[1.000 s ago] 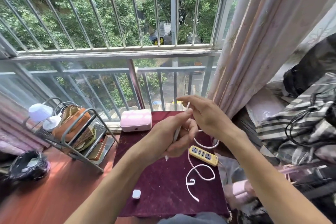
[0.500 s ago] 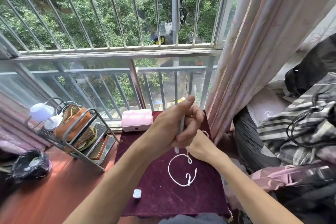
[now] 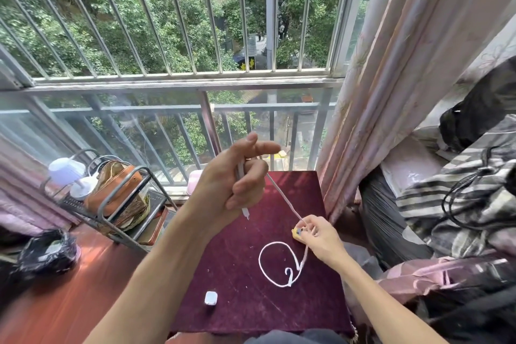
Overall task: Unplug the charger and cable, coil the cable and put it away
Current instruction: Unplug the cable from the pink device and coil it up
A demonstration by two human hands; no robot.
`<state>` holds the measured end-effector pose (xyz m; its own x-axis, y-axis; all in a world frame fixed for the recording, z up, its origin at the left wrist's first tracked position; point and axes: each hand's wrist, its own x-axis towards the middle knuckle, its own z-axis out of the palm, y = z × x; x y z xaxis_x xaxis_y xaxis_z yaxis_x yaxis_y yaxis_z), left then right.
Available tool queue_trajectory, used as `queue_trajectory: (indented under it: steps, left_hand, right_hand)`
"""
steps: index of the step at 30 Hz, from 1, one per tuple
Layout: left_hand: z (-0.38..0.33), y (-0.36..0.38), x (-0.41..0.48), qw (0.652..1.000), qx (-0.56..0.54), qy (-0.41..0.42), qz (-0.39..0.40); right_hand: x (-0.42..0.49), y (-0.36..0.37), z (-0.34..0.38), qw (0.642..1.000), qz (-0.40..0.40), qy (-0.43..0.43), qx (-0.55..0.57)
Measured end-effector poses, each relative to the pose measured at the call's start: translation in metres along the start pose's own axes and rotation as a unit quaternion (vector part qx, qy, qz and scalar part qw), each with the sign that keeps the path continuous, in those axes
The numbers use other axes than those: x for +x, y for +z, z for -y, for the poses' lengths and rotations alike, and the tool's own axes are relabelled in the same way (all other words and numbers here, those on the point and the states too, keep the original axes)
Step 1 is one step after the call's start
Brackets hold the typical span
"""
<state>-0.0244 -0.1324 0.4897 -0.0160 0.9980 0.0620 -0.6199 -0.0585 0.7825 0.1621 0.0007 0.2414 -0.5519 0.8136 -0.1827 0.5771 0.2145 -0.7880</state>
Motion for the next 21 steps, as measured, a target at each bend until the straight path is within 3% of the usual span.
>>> queue_trajectory:
  steps: [2,4,6,8,10,15,18,21]
  left_hand:
    - [-0.001,-0.007,-0.001,0.998,0.045,0.002,-0.037]
    - [0.004,-0.014,-0.001,0.994,0.077,0.002,-0.077]
    - [0.007,-0.020,0.001,0.992,0.080,0.008,-0.102]
    - [0.005,-0.028,0.001,0.992,0.061,0.016,-0.108]
    - [-0.001,-0.035,0.000,0.993,0.050,0.020,-0.109]
    - [-0.010,-0.048,-0.006,0.994,0.017,0.043,-0.099]
    - [-0.012,-0.051,-0.008,0.995,0.044,0.038,-0.081]
    - [-0.002,-0.049,-0.006,0.989,0.121,-0.002,-0.080]
  right_hand:
    - [-0.003,0.000,-0.014,1.000,0.000,0.003,0.009]
    - [0.000,-0.003,-0.026,0.995,0.092,0.034,0.003]
    - [0.010,-0.011,-0.043,0.969,0.196,0.137,0.054]
    - [0.014,-0.018,-0.057,0.927,0.241,0.239,0.160]
    - [0.011,-0.021,-0.064,0.909,0.222,0.282,0.213]
    - [0.002,-0.044,-0.086,0.888,0.060,0.327,0.318]
    - [0.000,-0.050,-0.088,0.918,0.045,0.323,0.226]
    - [0.004,-0.050,-0.065,0.951,0.104,0.246,0.159]
